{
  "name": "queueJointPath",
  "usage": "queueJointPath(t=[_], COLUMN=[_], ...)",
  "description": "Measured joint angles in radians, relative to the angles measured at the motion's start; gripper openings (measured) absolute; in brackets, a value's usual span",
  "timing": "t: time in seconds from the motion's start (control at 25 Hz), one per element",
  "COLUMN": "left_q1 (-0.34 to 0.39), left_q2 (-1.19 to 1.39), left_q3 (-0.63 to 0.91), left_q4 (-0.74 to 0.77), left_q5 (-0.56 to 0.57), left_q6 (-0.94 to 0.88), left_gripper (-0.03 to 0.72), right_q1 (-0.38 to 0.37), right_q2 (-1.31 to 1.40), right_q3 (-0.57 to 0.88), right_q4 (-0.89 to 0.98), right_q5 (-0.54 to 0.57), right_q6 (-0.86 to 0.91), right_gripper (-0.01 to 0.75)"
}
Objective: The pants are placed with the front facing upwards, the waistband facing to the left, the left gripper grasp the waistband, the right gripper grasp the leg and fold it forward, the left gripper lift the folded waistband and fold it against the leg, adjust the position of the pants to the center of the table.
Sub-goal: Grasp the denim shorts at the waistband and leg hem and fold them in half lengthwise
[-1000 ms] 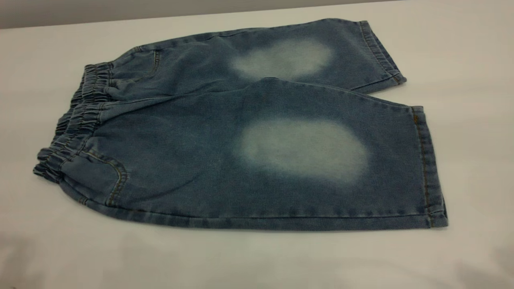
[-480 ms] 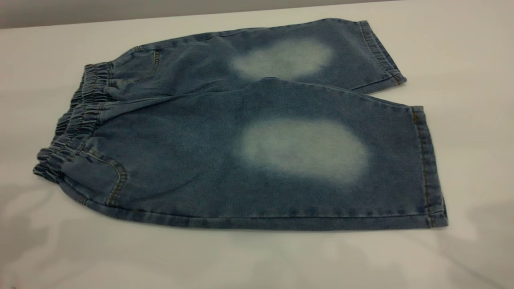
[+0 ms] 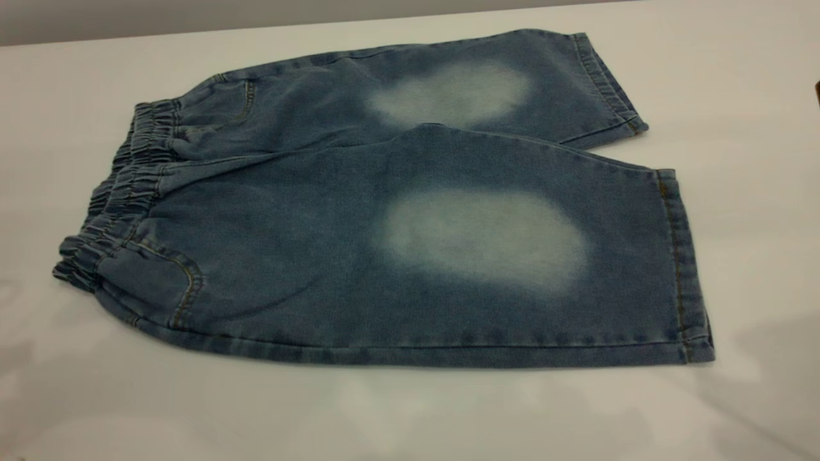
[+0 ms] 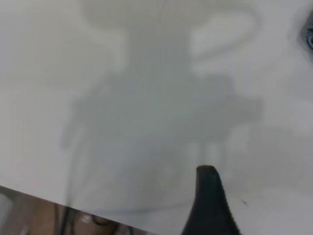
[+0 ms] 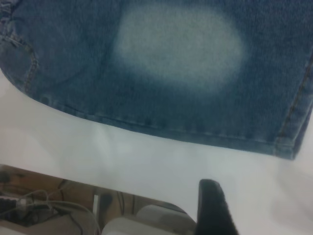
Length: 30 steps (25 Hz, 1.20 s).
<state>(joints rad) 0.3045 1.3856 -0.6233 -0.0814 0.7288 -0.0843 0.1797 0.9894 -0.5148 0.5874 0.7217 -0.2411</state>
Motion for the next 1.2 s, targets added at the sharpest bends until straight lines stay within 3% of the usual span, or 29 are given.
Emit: queueJointPath(t=[0.28,0.52,0.72,0.84,1.0,1.2], left_q1=[0.114,0.123,0.123,0.123,0.122,0.122], left_q2=[0.135,0.301,0.404,0.412,0.412,0.427], left_q3=[0.000,-0.016,-0.047,-0.048,-0.048,-0.048], left_q4=[-0.325,-0.643,-0.857,-0.929,-0.939,-0.974], left_q5=[-0.023,-0.098,-0.089,-0.156,-0.156,-0.151], left_q6=[0.301,0.600,0.807,0.886,0.954,0.964], left_gripper=[0.447,0.447,0.447,0.447,0.453,0.524], right_q1=[0.000,0.000,0.000,0.000,0.000,0.000], right_q2=[0.000,0.000,0.000,-0.001,-0.001,-0.001], right_q3=[0.000,0.000,0.000,0.000,0.000,0.000], right_q4=[0.004,0.017,0.017,0.017,0.017,0.017], right_q5=[-0.043,-0.090,-0.099,-0.107,-0.133,-0.147], right_q6=[-0.002,-0.002,-0.001,0.001,0.001,0.003], right_gripper=[0.372,0.372,0.372,0.372,0.372,0.372])
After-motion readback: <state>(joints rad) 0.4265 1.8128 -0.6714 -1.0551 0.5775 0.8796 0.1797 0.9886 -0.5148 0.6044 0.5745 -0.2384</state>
